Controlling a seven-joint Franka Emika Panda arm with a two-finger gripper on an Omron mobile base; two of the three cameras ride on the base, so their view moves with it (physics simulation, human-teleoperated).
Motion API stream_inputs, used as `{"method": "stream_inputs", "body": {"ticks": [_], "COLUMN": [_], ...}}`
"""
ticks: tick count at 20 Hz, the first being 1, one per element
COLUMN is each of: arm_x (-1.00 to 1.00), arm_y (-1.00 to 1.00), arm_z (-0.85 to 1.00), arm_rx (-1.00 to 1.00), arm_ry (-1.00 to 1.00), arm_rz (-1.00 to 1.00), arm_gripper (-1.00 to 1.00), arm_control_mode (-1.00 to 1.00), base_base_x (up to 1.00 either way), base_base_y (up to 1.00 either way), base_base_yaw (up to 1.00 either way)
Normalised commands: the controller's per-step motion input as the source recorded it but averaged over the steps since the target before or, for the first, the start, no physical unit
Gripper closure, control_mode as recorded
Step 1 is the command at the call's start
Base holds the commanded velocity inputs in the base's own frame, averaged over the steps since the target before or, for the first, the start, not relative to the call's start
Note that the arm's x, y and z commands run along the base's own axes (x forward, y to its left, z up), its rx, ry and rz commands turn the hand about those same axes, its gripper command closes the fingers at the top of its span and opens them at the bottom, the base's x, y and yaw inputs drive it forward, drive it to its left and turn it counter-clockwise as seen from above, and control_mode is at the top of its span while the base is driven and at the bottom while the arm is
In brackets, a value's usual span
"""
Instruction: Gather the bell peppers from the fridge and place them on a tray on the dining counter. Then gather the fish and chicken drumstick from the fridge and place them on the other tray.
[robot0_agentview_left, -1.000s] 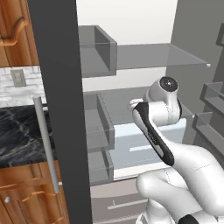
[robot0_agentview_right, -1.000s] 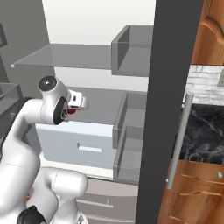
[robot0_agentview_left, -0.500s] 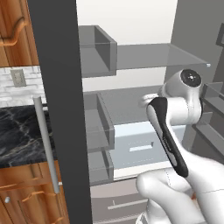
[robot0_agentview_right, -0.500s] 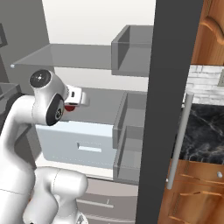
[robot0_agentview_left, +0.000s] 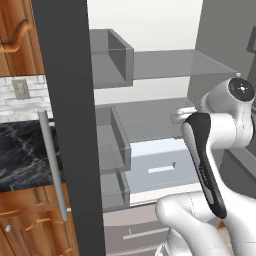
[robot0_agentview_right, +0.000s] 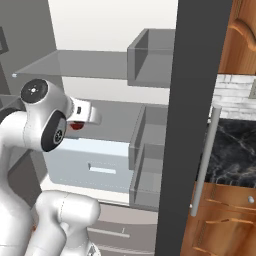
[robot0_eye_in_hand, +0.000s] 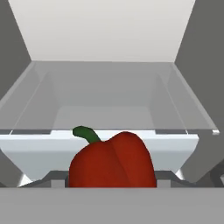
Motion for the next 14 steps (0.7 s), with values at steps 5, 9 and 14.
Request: {"method": "stream_inputs", "body": {"ticks": [5, 9, 14], "arm_x": [-0.29, -0.29, -0.37], "arm_y": [0.00, 0.00, 0.00], "arm_z": [0.20, 0.08, 0.00], "arm_rx": [0.00, -0.01, -0.02], "arm_ry": [-0.01, -0.07, -0.17], "arm_rz": [-0.03, 0.00, 0.08], "arm_gripper": [1.00, 1.00, 1.00], "arm_control_mode": [-1.00, -1.00, -1.00], "base_base_x": [0.00, 0.00, 0.00], "base_base_y": [0.00, 0.00, 0.00], "base_base_yaw": [0.00, 0.00, 0.00]}}
